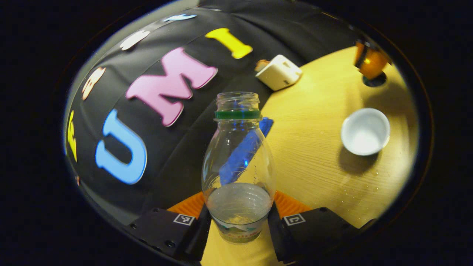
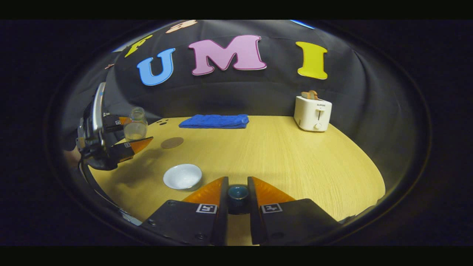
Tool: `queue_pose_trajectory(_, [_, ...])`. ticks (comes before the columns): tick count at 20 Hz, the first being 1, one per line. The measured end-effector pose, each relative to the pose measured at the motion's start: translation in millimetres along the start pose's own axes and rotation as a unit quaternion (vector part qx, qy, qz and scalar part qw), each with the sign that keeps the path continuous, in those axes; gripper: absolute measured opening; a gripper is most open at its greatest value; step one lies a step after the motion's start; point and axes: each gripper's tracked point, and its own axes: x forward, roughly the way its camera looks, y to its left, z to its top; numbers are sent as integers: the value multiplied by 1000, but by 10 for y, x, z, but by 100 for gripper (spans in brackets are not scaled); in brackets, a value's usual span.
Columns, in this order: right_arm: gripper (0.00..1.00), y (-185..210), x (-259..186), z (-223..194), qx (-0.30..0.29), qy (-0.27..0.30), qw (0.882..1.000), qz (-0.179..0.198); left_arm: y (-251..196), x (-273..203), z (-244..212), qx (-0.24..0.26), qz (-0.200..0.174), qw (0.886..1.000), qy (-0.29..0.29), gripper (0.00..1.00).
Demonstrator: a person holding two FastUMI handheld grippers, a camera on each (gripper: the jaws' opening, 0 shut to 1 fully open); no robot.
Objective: Open the teacup lid with one hand, grasp the water bottle and pour water into the teacup with the other hand; after pouring, place the water bottle on the coaster and then close the teacup lid.
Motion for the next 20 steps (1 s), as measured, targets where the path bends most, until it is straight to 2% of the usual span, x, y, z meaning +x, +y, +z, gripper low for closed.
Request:
queue_pose_trajectory(2, [28,-71,-50,-66,6,3,1000,-8,-232,35,130,49,-31,998,-17,72])
queue_pose_trajectory(6, [28,-136,-110,-152,9,7,1000,-17,-412,72,300,126,-53,990,-36,72])
queue_pose_trajectory(10, [28,-129,-150,-215,12,6,1000,-19,-401,193,293,174,-51,983,-34,72])
queue_pose_trajectory(11, [28,-120,-159,-250,16,8,1000,-18,-394,175,273,187,-50,981,-32,67])
queue_pose_trajectory(12, [28,-109,-153,-269,17,10,1000,-17,-391,181,268,201,-48,978,-30,72])
queue_pose_trajectory(17, [28,-51,-156,-290,18,10,1000,-14,-395,282,175,275,-45,960,-17,72])
queue_pose_trajectory(20, [28,-5,-153,-288,15,9,1000,-9,-426,274,82,292,-49,955,-6,72])
